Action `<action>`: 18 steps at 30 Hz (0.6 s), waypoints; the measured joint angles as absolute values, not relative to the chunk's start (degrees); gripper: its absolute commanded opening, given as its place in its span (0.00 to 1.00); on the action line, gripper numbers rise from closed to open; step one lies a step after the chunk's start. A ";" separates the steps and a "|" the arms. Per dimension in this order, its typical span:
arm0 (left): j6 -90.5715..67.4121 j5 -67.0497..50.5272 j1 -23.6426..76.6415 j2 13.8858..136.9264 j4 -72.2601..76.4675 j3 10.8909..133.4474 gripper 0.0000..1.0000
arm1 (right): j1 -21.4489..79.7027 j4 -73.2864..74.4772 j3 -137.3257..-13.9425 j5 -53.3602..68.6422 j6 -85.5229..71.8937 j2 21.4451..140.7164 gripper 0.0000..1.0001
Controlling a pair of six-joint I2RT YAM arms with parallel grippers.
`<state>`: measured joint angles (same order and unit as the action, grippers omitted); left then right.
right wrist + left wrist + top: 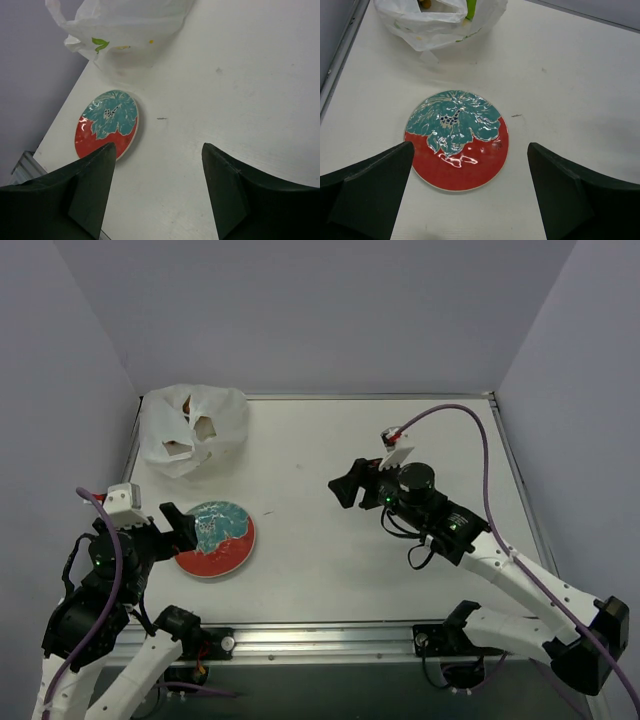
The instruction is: Take the fake fruits out of the plastic bag
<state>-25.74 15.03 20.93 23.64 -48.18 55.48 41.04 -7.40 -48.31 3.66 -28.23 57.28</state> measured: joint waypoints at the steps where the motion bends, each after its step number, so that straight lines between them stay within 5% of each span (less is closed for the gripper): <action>1: -25.74 15.05 20.93 23.64 -48.18 55.48 0.95 | 42.81 -7.53 -49.47 2.33 -27.77 58.57 0.68; 18: -24.40 23.66 20.93 21.91 -42.00 55.46 0.95 | 51.90 -14.00 -80.47 -3.44 -17.45 95.64 0.94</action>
